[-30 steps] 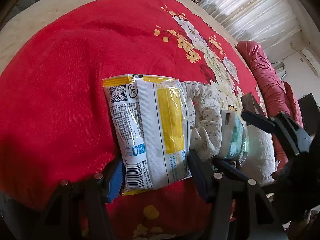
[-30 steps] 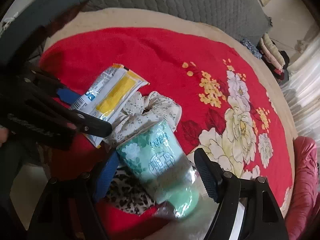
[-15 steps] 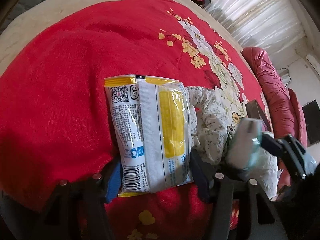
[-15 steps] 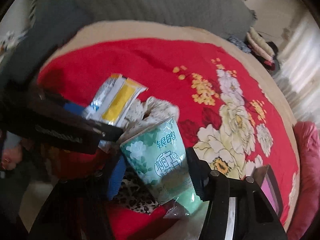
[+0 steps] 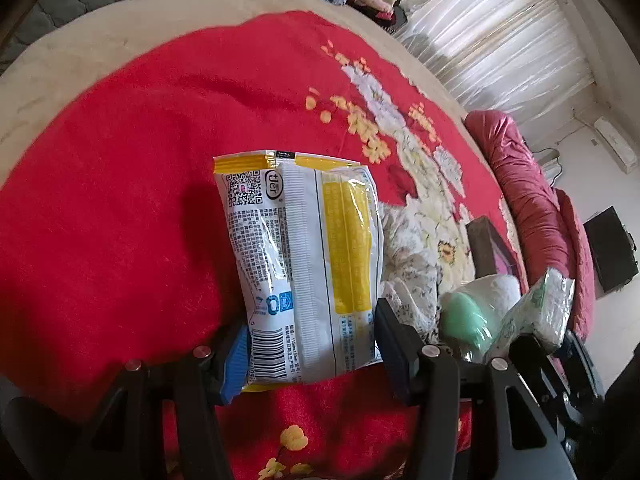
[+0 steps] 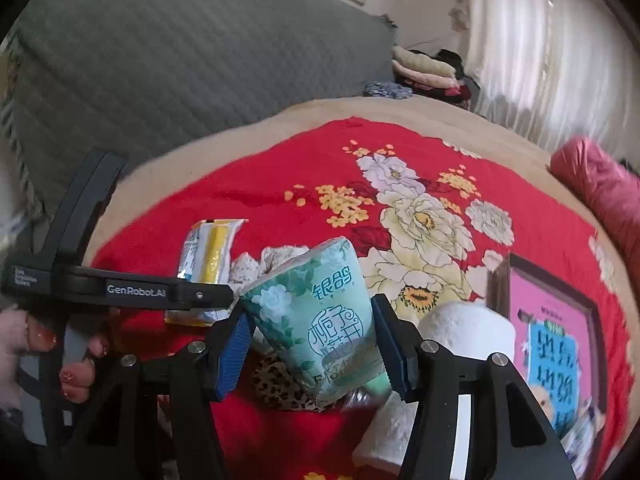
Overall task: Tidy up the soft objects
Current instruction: 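Grasp the green printed tissue pack with the right gripper, then carry the yellow-white packet and green tissue pack toward the tray with both grippers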
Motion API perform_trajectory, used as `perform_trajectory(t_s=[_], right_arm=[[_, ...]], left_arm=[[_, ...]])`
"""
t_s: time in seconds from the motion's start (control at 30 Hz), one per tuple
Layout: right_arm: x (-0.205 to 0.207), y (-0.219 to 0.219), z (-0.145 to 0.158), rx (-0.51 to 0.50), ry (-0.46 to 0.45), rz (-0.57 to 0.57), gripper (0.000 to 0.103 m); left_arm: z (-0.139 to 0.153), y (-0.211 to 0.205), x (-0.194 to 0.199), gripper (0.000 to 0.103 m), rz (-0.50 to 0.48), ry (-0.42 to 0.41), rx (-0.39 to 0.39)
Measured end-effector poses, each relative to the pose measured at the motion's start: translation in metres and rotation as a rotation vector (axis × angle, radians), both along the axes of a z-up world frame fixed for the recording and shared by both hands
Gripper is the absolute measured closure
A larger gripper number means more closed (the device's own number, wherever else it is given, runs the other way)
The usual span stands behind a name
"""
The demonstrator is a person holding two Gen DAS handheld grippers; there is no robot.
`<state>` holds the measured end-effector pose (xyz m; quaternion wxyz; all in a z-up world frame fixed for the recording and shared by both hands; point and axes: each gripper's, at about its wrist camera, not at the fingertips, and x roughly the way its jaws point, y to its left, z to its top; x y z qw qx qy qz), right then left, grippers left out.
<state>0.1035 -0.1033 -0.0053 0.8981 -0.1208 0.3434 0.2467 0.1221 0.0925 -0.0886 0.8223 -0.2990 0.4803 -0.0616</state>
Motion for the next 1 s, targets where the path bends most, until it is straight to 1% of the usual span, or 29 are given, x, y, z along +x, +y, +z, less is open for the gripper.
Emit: perform_trajectory(t_s=[0.07, 0.2, 0.43, 0.63, 0.77, 1.0], right_arm=[[0.000, -0.005, 0.001, 0.012, 0.007, -0.024, 0.043], [-0.001, -0.014, 0.004, 0.056, 0.019, -0.061, 0.043], [-0.012, -0.026, 0.015, 0.094, -0.012, -0.111, 0.043], [-0.019, -0.040, 0.024, 0.137, -0.023, -0.150, 0.043], [-0.026, -0.044, 0.027, 0.134, -0.030, -0.165, 0.043], [-0.046, -0.058, 0.040, 0.156, -0.080, -0.222, 0.043]], left_arm=[[0.004, 0.004, -0.002, 0.047, 0.008, -0.015, -0.004], [0.011, 0.007, -0.007, 0.047, 0.017, -0.037, 0.013], [0.025, 0.008, -0.014, 0.047, 0.028, -0.096, 0.025], [0.037, -0.009, -0.022, 0.047, -0.023, -0.141, 0.066], [0.042, -0.024, -0.026, 0.047, -0.063, -0.157, 0.089], [0.056, -0.048, -0.038, 0.047, -0.126, -0.207, 0.153]])
